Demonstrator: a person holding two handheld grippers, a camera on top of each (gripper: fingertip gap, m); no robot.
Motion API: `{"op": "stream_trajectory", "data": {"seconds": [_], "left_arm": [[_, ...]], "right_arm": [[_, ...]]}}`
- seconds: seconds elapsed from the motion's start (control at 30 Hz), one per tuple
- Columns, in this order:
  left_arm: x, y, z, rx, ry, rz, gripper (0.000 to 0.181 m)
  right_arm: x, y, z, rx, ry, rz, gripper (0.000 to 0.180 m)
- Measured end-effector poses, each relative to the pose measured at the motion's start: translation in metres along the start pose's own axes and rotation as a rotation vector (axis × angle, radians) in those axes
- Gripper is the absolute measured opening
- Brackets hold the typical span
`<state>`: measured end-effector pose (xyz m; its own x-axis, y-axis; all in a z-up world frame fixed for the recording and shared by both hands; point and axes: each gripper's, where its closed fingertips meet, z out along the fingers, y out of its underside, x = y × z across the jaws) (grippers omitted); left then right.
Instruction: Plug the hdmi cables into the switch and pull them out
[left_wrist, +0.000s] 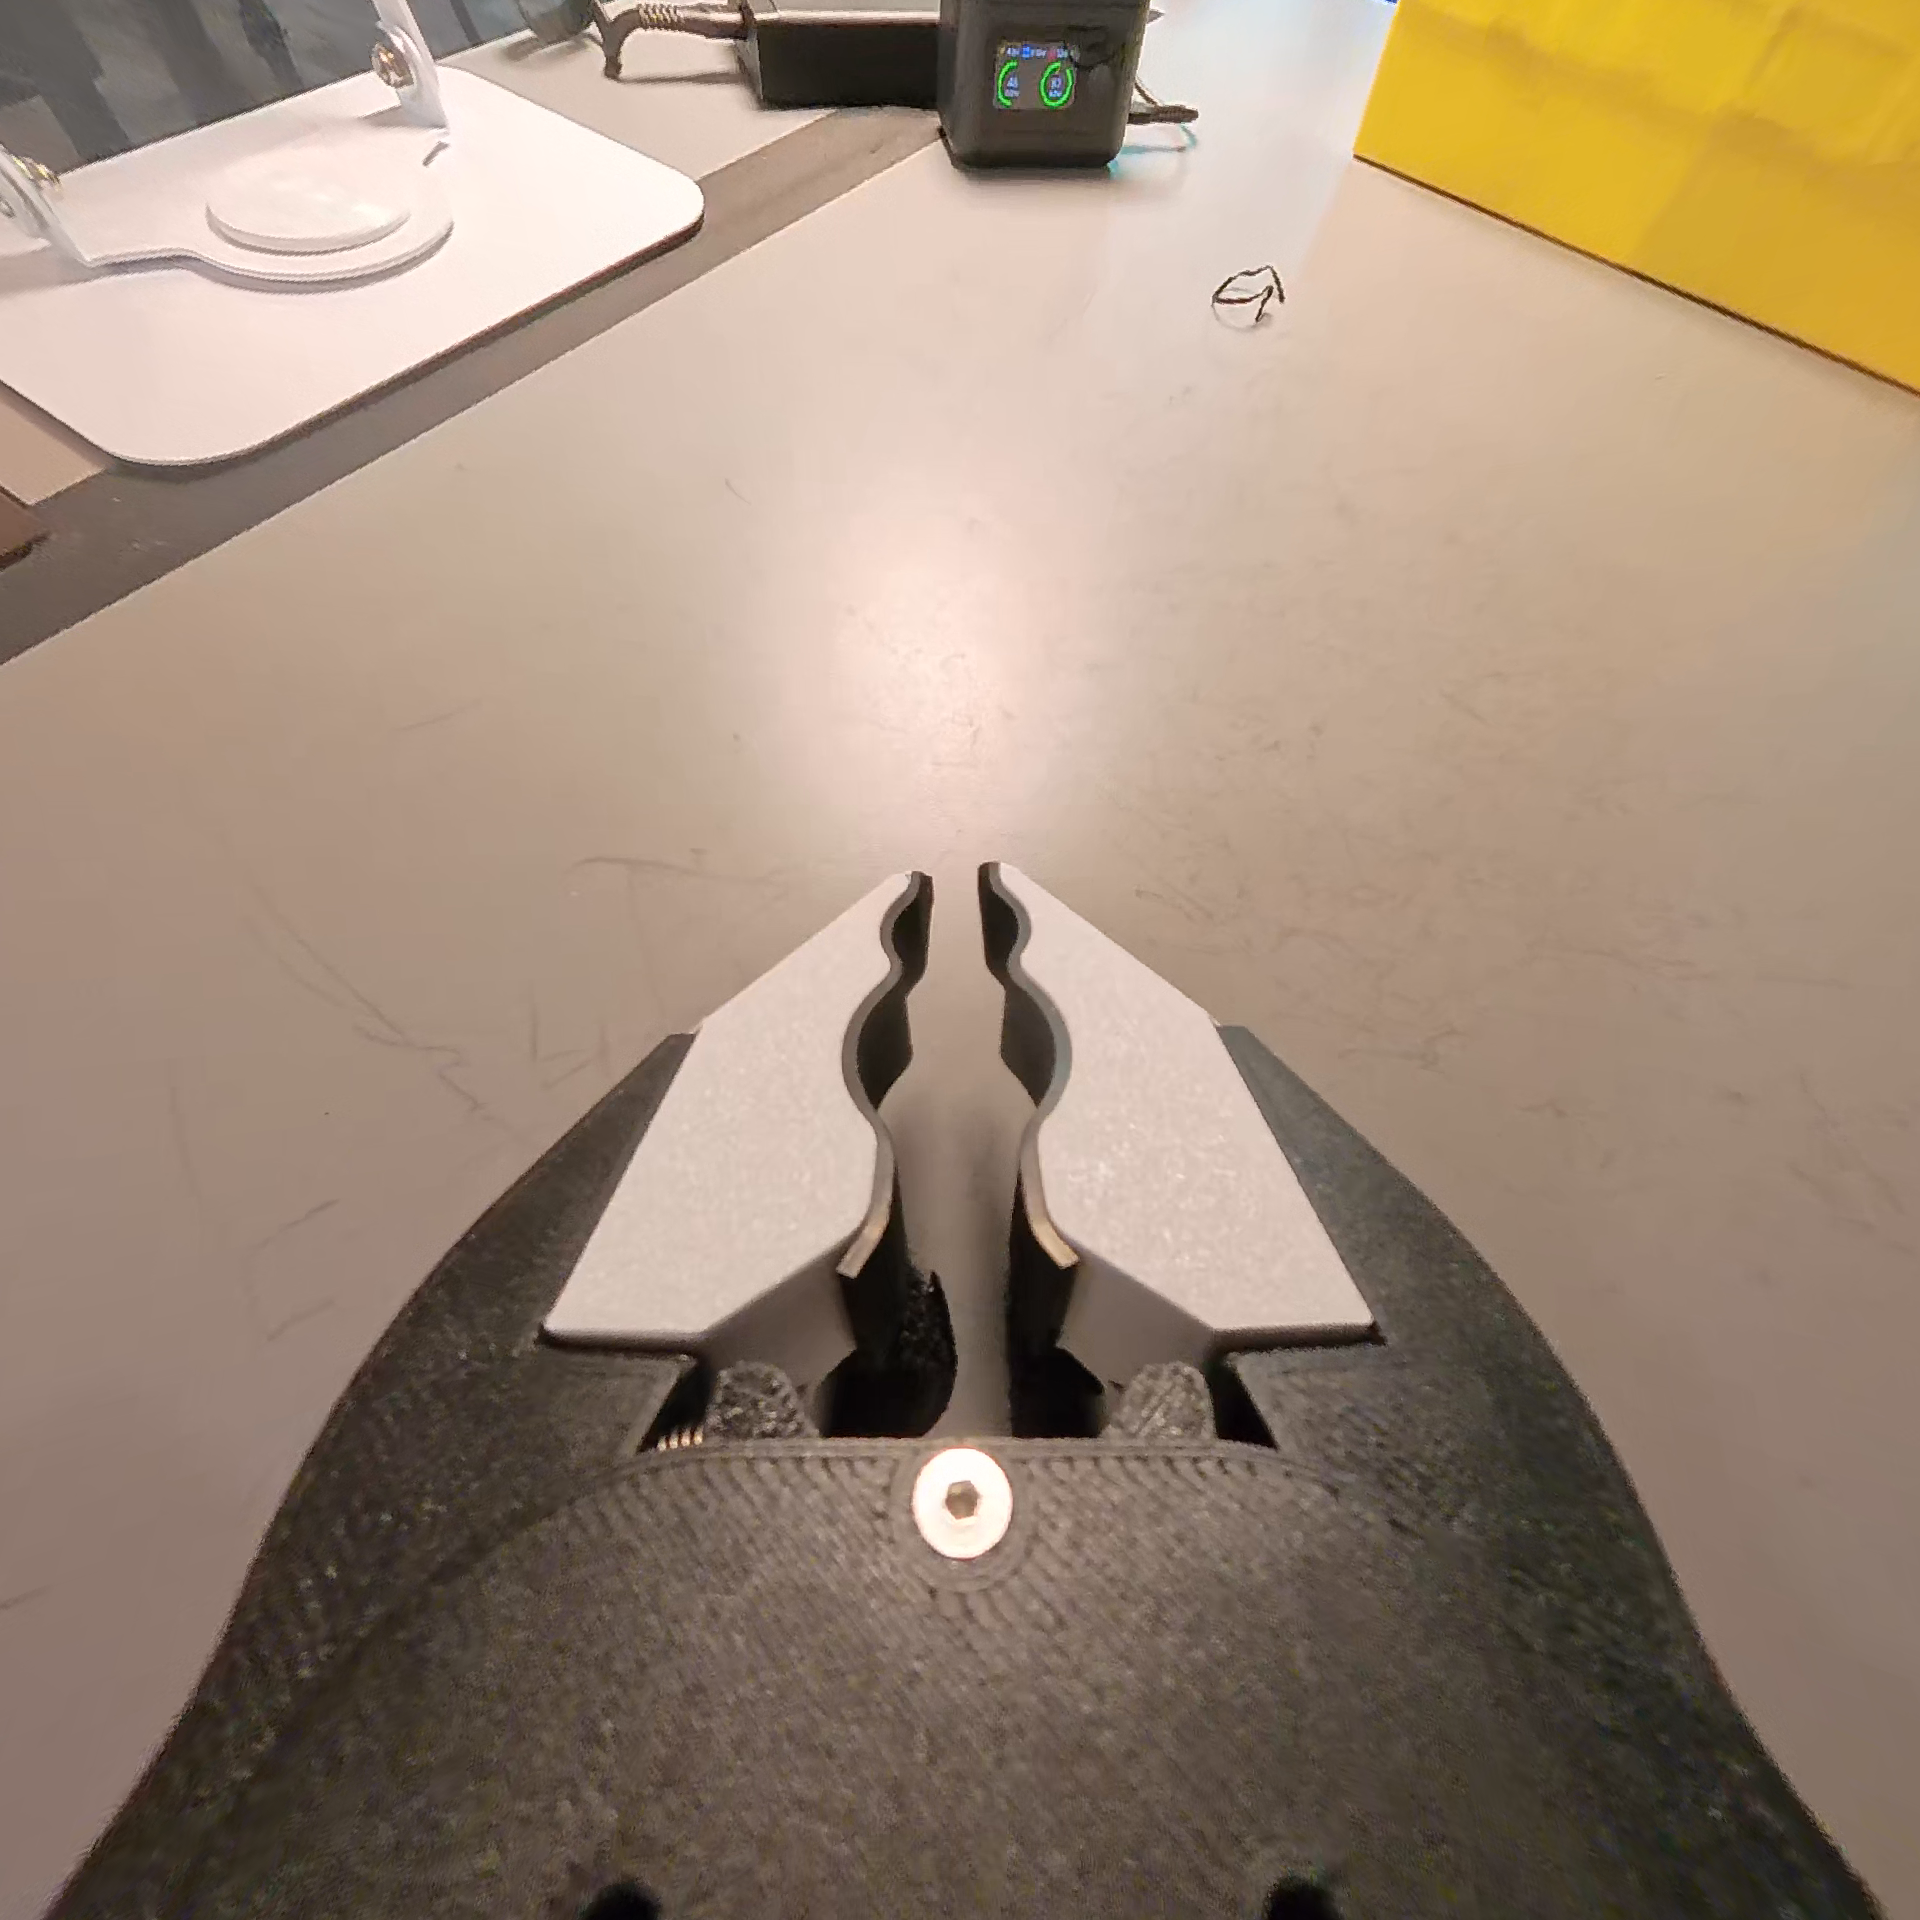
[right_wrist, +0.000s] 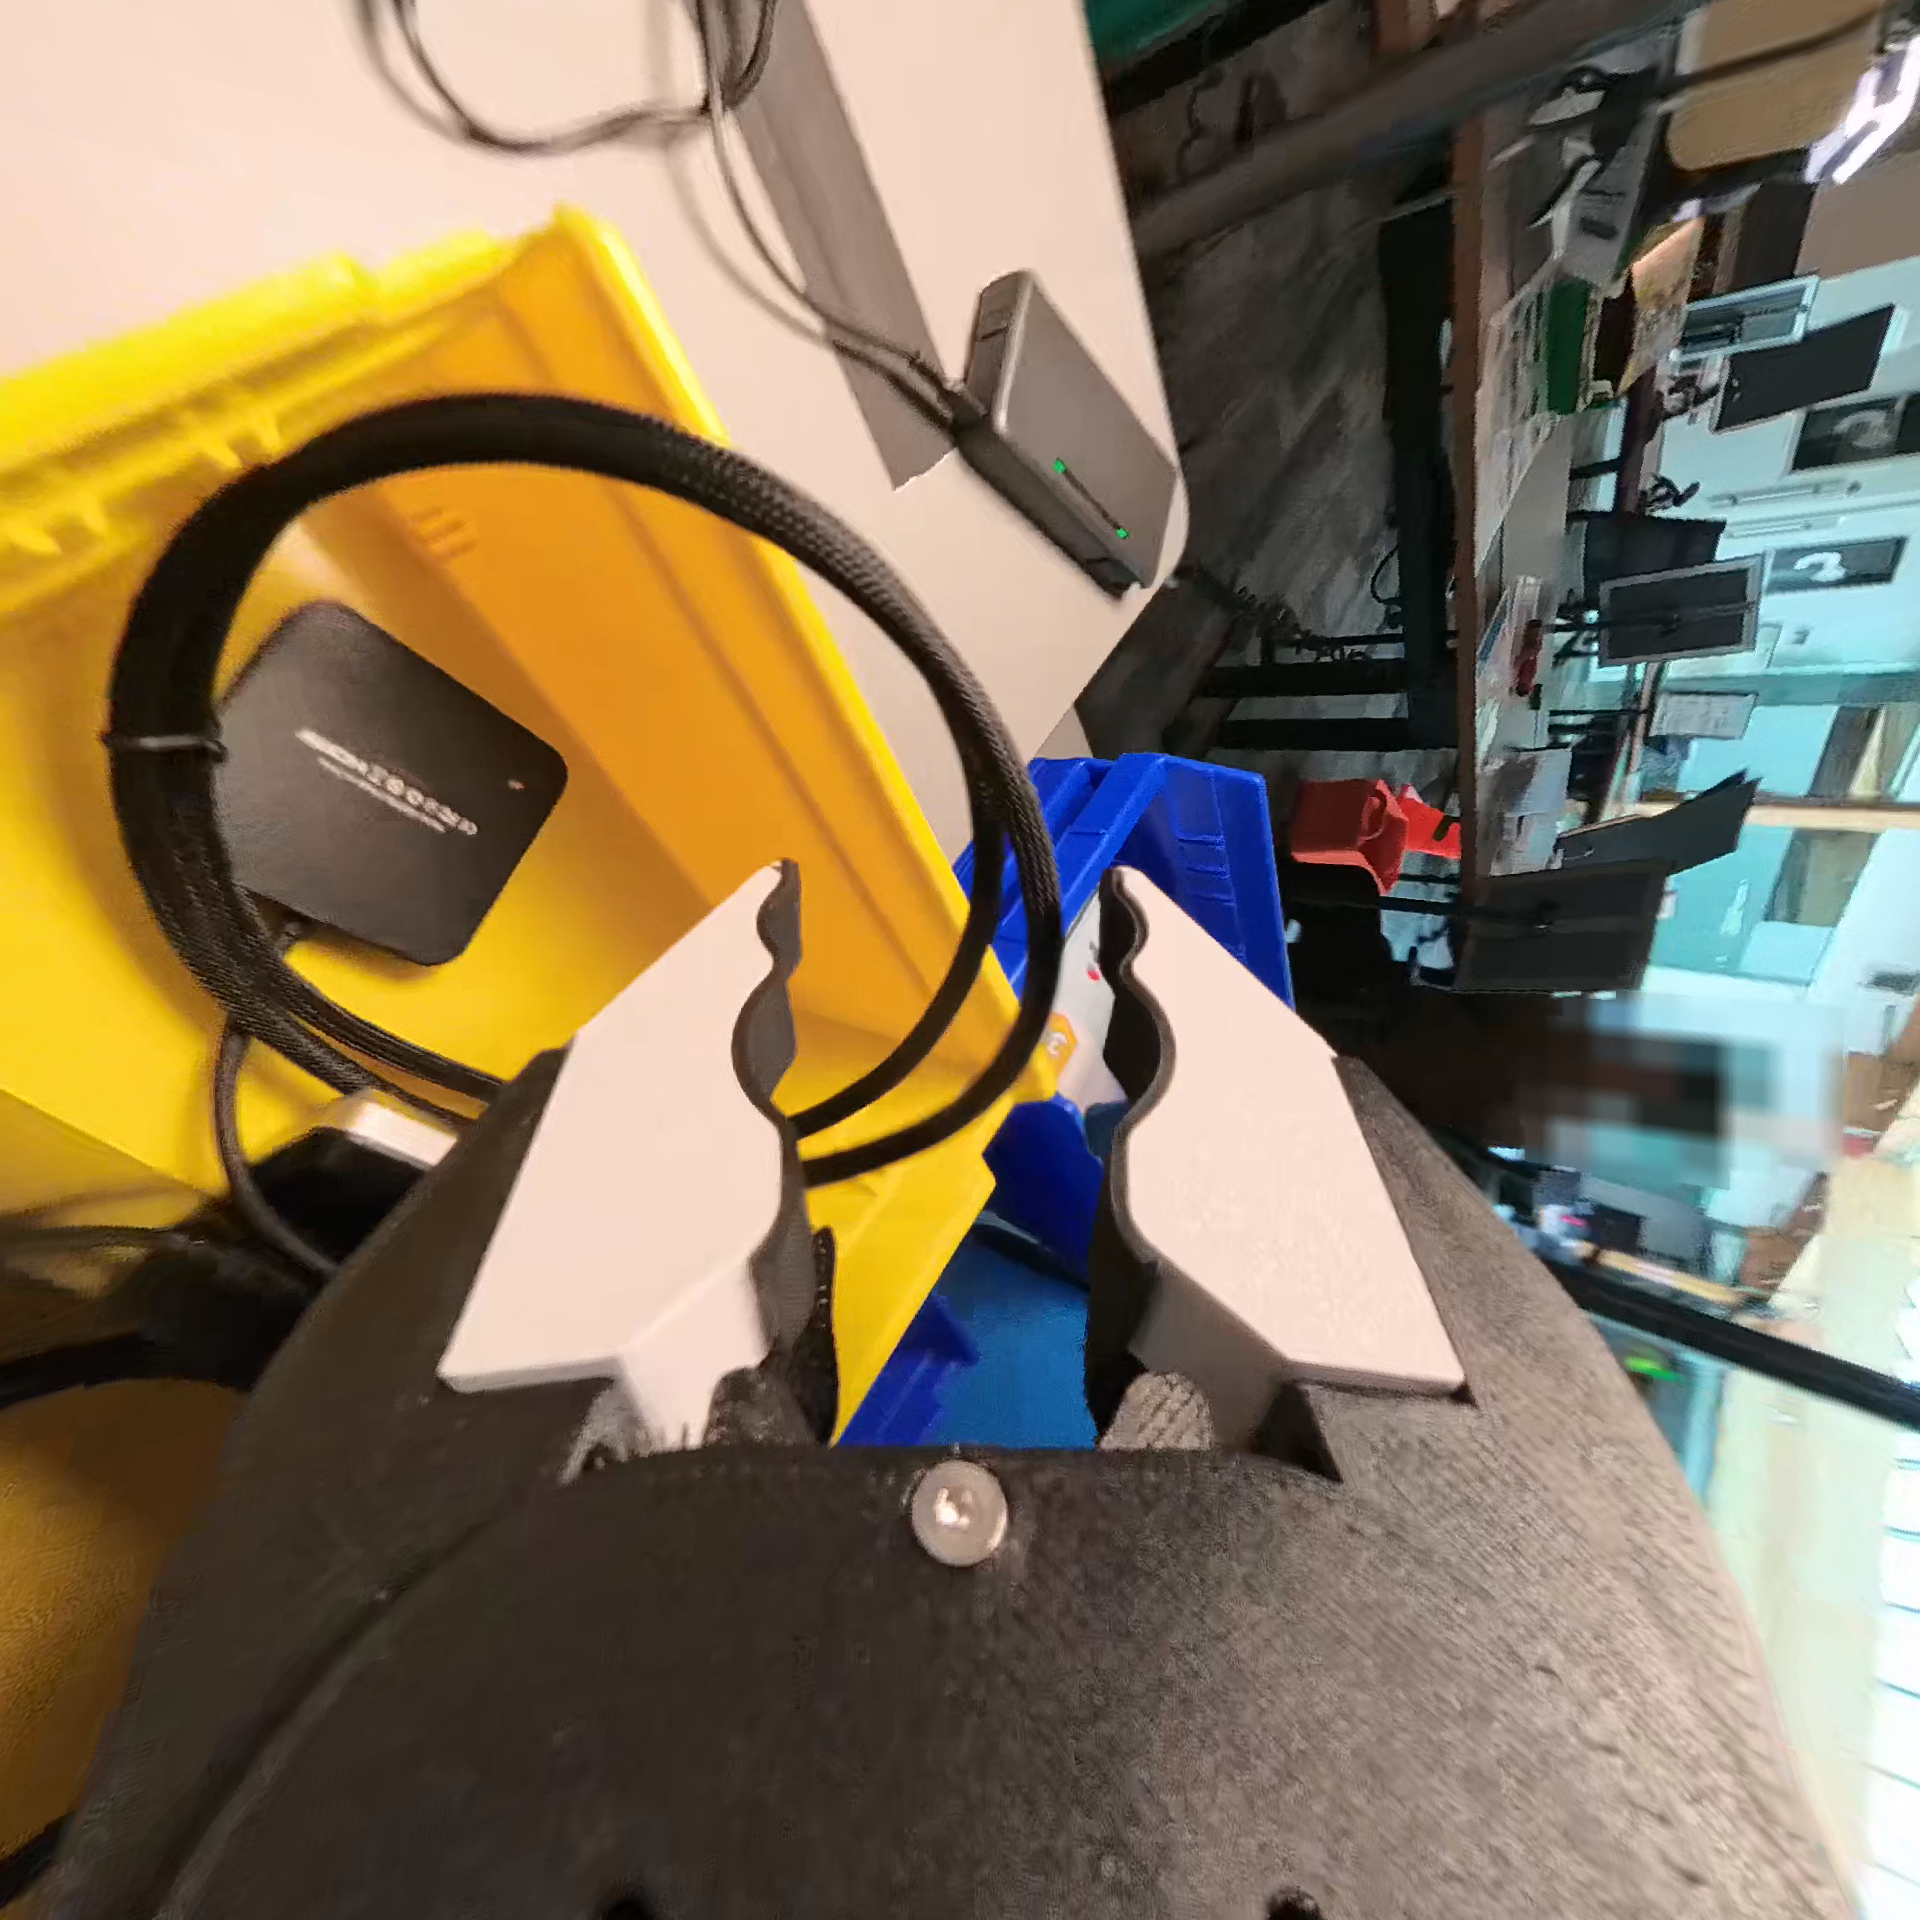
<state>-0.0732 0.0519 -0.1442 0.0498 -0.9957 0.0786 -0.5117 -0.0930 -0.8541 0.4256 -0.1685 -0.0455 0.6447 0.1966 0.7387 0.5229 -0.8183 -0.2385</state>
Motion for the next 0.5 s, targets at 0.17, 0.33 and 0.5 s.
{"op": "stream_trajectory", "data": {"seconds": [0.17,0.33,0.5], "left_arm": [[-0.002,0.001,-0.001,-0.002,-0.002,-0.018,0.018],[-0.014,0.005,0.001,-0.029,-0.09,-0.032,0.052],[-0.025,0.018,-0.005,-0.086,-0.247,-0.071,0.087]], "right_arm": [[-0.013,0.0,-0.065,0.169,-0.047,0.33,0.068],[-0.093,-0.011,-0.138,0.394,-0.2,0.637,0.069],[-0.178,-0.008,-0.166,0.414,-0.222,0.708,0.073]]}}
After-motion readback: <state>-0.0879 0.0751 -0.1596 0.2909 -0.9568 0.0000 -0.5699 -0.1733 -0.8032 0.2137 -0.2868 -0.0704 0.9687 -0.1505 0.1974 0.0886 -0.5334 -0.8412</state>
